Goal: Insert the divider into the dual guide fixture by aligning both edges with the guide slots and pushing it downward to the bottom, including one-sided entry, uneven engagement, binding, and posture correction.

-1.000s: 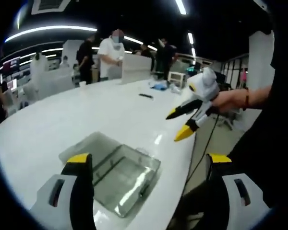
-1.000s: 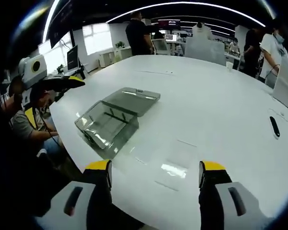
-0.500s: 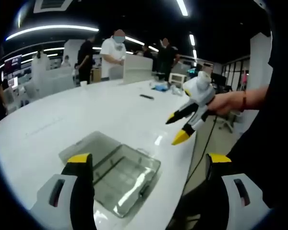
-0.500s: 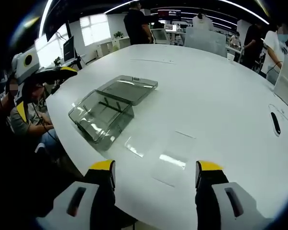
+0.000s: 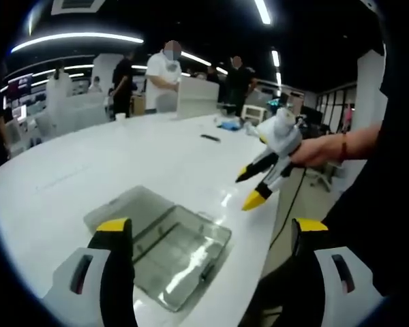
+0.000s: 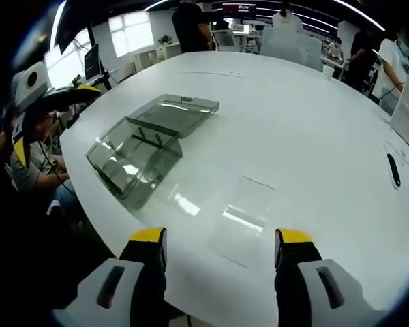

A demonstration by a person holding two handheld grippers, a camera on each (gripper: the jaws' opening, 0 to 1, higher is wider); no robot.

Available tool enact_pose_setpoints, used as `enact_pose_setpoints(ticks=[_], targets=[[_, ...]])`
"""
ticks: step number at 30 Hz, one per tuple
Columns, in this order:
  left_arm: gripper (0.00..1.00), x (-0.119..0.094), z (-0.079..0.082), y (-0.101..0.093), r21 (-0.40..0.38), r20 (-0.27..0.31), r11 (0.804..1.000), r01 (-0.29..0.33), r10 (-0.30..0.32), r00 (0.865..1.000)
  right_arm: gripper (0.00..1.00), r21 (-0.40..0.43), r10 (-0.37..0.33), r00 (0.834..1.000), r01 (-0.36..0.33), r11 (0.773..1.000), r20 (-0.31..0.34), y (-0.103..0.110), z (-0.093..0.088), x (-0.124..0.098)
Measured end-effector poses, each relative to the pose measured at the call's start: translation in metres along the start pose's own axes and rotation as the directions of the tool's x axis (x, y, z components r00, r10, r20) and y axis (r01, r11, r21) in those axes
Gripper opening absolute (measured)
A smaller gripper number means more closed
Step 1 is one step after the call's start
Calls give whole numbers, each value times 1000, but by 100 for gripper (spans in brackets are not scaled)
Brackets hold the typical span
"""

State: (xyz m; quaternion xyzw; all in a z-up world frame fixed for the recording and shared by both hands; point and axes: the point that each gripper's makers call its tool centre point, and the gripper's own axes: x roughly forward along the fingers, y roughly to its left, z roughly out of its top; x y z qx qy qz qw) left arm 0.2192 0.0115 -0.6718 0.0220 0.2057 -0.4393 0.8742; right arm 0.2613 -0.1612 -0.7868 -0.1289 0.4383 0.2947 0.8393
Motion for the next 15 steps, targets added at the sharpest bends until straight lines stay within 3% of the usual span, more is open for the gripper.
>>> enact_pose_setpoints(ticks=[15], targets=[[94,-1,-6,1,-9,-12,1000,-8,8,1000,57,14,-9,998,10,1000,-58,-3,-10,8]])
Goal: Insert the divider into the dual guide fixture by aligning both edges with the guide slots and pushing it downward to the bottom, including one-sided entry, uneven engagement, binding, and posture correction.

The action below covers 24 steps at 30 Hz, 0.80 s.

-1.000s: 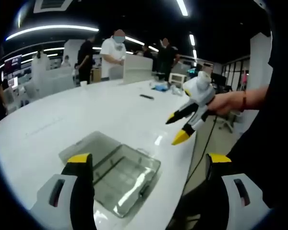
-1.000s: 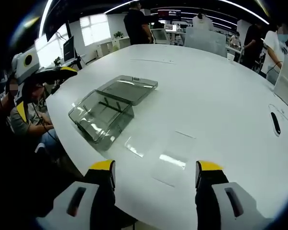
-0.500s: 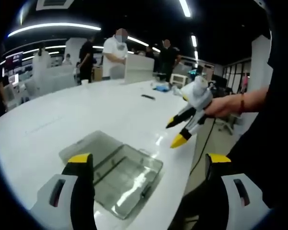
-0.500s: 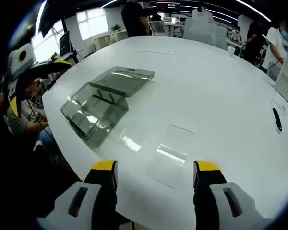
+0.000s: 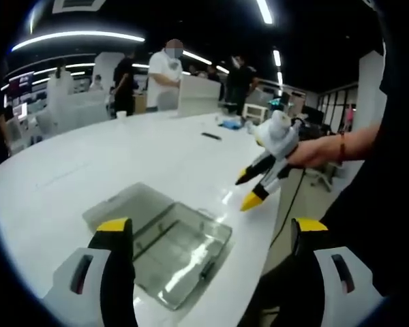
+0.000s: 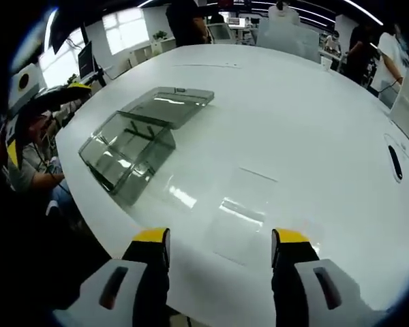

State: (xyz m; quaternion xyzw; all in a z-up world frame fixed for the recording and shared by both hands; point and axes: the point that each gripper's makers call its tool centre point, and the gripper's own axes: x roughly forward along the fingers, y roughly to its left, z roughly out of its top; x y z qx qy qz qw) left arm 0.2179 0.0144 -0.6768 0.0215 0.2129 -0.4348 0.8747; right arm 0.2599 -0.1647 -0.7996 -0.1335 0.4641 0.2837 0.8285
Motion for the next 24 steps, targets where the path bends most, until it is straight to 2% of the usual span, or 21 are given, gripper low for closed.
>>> enact_pose_setpoints(ticks=[13,24], targets=[[93,3,-4,1,-12,-9,1000,-9,8,1000,52,-8,1,999,-1,1000,-42,-5,-5,6],[94,4,-4,1,-20,-11,1000,-12,11,1000,45,30,7,996,-5,1000,-88,-8,-11,13]])
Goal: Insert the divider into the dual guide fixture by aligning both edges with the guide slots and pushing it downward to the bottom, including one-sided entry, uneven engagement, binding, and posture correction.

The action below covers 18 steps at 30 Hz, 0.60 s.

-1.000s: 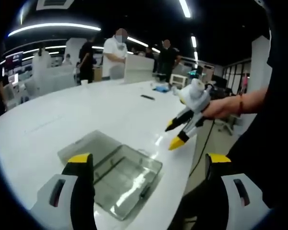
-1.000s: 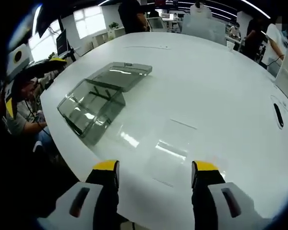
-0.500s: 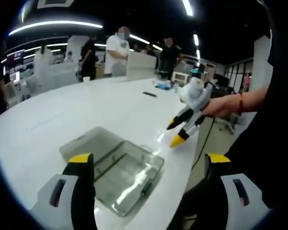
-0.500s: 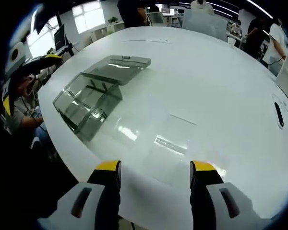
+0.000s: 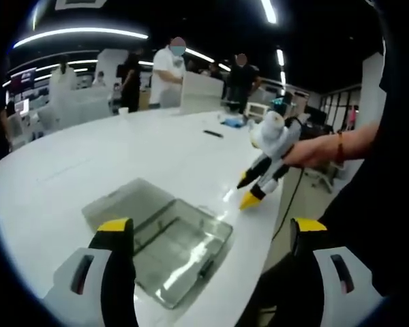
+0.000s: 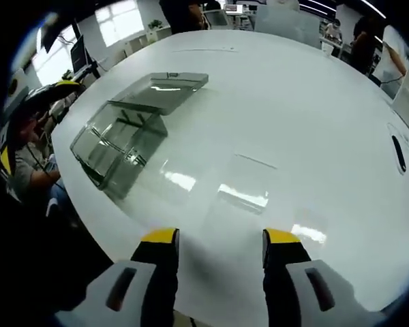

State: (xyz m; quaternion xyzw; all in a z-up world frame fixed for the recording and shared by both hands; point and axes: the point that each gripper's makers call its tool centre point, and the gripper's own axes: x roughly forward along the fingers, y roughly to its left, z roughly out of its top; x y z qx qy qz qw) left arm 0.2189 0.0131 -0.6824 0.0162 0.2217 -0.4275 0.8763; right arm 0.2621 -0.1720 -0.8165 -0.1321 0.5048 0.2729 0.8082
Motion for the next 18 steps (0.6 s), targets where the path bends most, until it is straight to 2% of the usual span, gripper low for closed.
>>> enact_pose_setpoints(ticks=[11,18], targets=[[94,-10,2,8,-25,28,1000,-10,10,1000,44,32,-35,999,36,999,-36,-3,4,8],[93,-12,-4,15,-31,17,999,-28,28,999,41,57,-72,996,75,996,-53,-2,8,10]])
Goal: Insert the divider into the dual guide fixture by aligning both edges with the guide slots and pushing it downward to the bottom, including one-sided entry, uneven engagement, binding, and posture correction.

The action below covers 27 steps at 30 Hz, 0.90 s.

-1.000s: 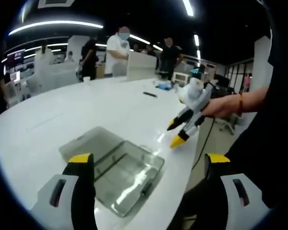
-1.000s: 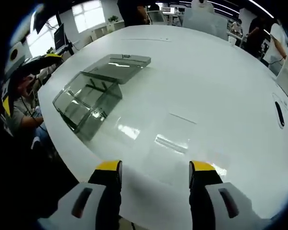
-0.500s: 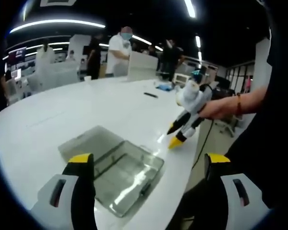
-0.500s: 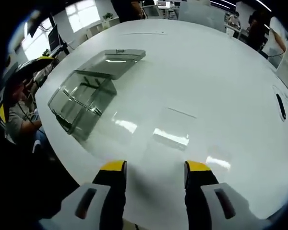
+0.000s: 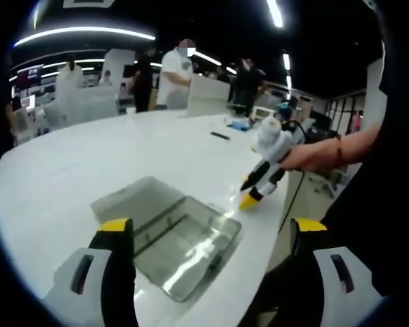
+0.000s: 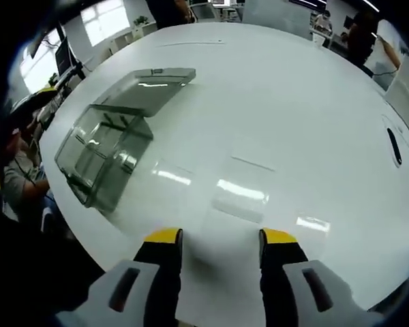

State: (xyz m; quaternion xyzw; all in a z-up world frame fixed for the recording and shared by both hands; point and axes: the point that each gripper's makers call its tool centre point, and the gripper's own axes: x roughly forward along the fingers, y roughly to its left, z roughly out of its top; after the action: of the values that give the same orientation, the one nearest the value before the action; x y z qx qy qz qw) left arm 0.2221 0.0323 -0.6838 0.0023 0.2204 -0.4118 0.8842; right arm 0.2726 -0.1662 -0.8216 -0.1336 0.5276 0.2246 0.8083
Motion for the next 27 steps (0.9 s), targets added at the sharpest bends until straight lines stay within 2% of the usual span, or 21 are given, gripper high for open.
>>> enact_pose_setpoints(ticks=[6,15,21,27], targets=[[93,1,-2,-1,-4,-1,1000,1,-1,1000,38,22,-39,999,39,999,-19,-2,0,0],[92,2,-3,4,-10,-3,1000,-2,2,1000,37,45,-46,997,49,998,-60,-5,2,1],[92,4,-3,3,-11,-6,1000,0,0,1000,32,27,-39,996,41,999,-81,-4,3,2],[92,4,-3,3,-15,-5,1000,-4,4,1000,30,15,-34,996,35,999,-77,-4,1,1]])
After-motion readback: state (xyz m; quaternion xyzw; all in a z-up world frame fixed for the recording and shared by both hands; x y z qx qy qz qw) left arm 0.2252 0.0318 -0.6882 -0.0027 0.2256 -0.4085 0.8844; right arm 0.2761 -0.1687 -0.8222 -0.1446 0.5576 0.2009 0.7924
